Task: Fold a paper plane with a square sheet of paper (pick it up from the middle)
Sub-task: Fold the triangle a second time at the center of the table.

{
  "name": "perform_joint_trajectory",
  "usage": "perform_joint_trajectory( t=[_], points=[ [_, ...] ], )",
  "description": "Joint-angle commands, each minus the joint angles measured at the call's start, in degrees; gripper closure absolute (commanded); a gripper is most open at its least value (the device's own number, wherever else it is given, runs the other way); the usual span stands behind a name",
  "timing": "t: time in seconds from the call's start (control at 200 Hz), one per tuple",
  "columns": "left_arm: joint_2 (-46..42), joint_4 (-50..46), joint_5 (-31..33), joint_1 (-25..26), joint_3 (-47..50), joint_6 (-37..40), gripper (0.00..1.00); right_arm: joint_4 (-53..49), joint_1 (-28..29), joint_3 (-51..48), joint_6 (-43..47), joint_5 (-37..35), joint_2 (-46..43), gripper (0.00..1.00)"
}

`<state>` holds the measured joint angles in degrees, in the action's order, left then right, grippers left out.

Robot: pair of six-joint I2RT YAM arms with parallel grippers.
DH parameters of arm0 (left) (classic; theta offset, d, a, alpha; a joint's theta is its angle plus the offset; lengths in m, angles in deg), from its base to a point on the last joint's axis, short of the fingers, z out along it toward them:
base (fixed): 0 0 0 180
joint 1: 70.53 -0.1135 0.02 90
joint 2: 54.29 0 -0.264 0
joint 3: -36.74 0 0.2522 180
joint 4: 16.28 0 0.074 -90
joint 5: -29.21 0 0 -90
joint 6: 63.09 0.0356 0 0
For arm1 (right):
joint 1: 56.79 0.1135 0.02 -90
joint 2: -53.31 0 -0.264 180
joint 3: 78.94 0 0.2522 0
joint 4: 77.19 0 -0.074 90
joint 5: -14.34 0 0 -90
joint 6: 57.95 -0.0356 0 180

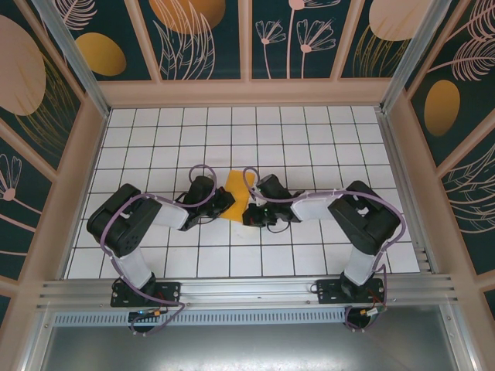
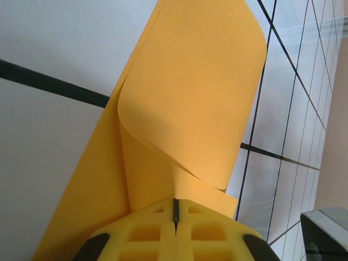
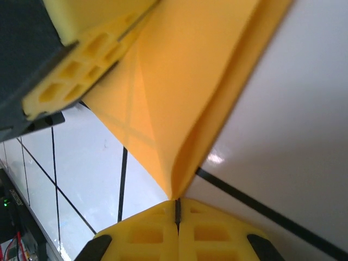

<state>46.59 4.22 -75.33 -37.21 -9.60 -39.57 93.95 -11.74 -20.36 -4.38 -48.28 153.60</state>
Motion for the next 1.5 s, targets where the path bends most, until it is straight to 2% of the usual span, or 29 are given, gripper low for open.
perform_joint_trajectory(
  t=[0.0,0.22,0.555,1.071,1.331,1.496],
  points=[
    [0.15,-3.53,2.07,-0.18,1.2,0.73,0.95,-3.2,0.01,0.33,-2.63,1.21,-3.35,0.95],
    [-0.16,-3.32,1.64,-0.04,1.2,0.69,0.95,0.73,0.12,3.6,-10.99,1.0,-5.07,0.96],
    [0.0,-2.62,0.99,-0.08,1.02,0.37,0.95,-3.15,0.36,13.04,-15.25,-0.61,6.55,0.99],
    [-1.11,-2.26,0.58,-0.1,1.6,0.62,0.94,-4.68,-0.44,9.63,-14.32,-2.05,10.16,0.99],
    [-5.51,-3.76,0.91,-0.12,0.69,3.78,0.86,-2.99,-0.75,3.17,-13.11,-1.49,9.07,1.0],
    [-4.83,-1.87,0.11,-0.1,0.77,4.47,0.83,-4.65,-0.84,3.76,-11.09,-2.1,8.84,1.0]
  ],
)
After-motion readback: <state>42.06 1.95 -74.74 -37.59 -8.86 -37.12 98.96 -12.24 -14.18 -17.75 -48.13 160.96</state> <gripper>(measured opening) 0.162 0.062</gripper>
